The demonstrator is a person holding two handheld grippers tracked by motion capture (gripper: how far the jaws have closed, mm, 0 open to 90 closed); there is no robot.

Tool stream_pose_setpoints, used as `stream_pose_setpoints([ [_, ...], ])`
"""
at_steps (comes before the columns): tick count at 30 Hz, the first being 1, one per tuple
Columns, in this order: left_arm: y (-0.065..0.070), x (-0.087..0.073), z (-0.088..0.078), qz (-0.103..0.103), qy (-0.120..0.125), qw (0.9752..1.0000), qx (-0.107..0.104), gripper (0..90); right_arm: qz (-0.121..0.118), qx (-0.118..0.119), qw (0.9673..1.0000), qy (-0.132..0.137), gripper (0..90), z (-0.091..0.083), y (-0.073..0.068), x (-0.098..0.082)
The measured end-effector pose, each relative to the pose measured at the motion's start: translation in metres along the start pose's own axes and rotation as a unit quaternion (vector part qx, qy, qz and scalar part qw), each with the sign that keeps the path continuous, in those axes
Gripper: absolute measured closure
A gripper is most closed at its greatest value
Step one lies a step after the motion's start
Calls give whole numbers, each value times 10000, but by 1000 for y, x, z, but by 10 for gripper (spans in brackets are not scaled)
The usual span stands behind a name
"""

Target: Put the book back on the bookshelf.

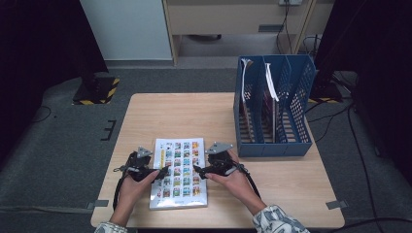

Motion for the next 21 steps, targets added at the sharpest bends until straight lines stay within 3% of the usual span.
stream_pose_setpoints([
  [6, 1, 0, 1, -89, 16, 9999, -83, 35, 109, 63, 9999, -105, 128, 6, -1, -3],
  [21, 8, 1, 7, -188, -10, 9992, -349, 39, -29, 51, 9991, -425, 114, 20, -4, -12],
])
Point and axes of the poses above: each handheld gripper's, and its own axes: z roughly forward along the jaws, x roughly out of its top, y roughly to its right, the point moved 7 cm from there along z, roughly forward along the jaws, and after that the axes turned 2 degrees about -x, right-handed, at the moved point
